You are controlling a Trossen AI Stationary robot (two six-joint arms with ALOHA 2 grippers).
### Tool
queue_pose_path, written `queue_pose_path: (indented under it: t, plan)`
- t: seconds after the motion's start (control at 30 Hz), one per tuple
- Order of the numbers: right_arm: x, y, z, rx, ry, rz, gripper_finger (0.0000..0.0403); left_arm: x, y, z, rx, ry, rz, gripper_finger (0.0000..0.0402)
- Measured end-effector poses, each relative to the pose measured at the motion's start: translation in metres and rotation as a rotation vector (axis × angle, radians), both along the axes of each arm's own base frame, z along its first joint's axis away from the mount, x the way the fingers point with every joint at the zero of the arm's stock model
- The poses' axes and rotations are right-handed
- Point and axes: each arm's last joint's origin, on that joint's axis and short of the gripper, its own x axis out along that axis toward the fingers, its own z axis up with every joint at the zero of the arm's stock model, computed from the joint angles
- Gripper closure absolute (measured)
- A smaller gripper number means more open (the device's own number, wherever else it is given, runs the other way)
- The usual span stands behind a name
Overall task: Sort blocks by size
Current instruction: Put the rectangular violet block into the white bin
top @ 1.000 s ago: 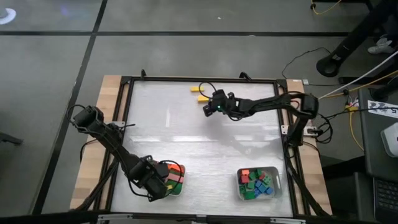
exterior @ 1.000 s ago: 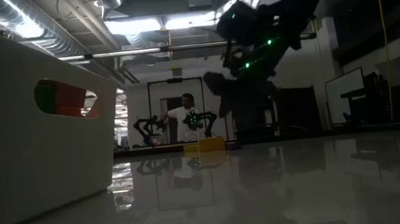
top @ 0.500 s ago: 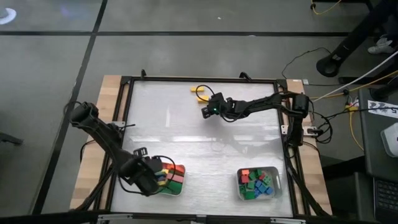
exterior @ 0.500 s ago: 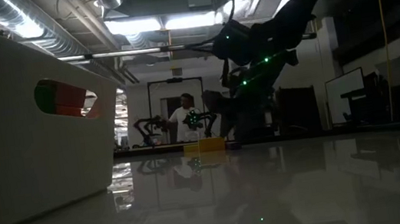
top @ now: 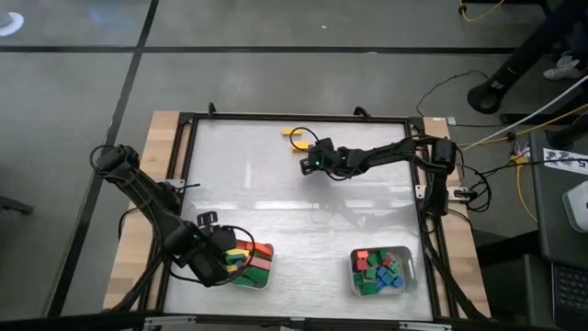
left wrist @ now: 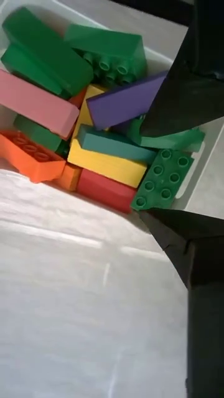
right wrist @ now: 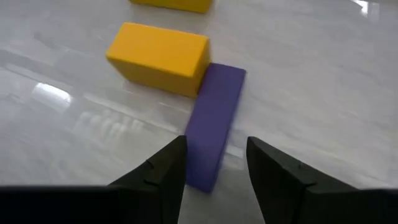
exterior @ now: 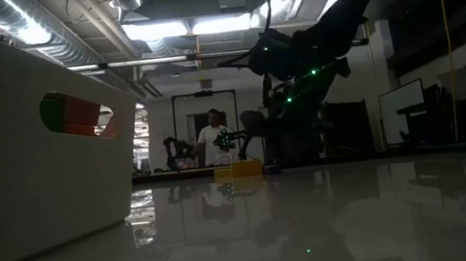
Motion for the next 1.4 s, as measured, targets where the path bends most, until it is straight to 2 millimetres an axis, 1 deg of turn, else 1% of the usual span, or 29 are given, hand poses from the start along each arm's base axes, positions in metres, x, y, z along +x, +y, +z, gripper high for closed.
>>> queue_pose_path:
  t: [0.23,0.53,0.8,0.97,1.07,1.23,1.3,1.4]
  plan:
    - [-0.001,0.000,0.000,-0.004,0.004,-0.019,0.0235,0.000,0.000,0.000,0.023,-0.007,-0.026,0.0215]
    - [0.003,-0.001,0.003,-0.018,-0.053,-0.019,0.0235,0.000,0.000,0.000,0.030,-0.004,-0.047,0.0215]
    - [0.008,-0.002,-0.020,0.003,-0.045,-0.042,0.0235,0.000,0.000,0.000,0.039,-0.002,-0.070,0.0215]
    - [0.012,-0.003,-0.029,-0.001,-0.019,-0.046,0.0236,0.000,0.001,0.000,0.040,-0.001,-0.069,0.0215]
    - [0.012,-0.003,-0.030,-0.002,-0.013,-0.041,0.0247,0.000,0.001,0.000,0.041,0.000,-0.069,0.0215]
    - [0.010,-0.003,-0.032,-0.009,0.040,0.002,0.0297,-0.002,0.003,0.000,0.067,0.018,-0.069,0.0215]
    - [0.009,-0.002,-0.033,0.000,0.056,0.009,0.0300,-0.006,0.004,0.000,0.105,0.029,-0.063,0.0215]
    - [0.009,-0.002,-0.033,-0.001,0.082,0.053,0.0300,-0.010,0.007,0.003,0.166,0.000,-0.045,0.0215]
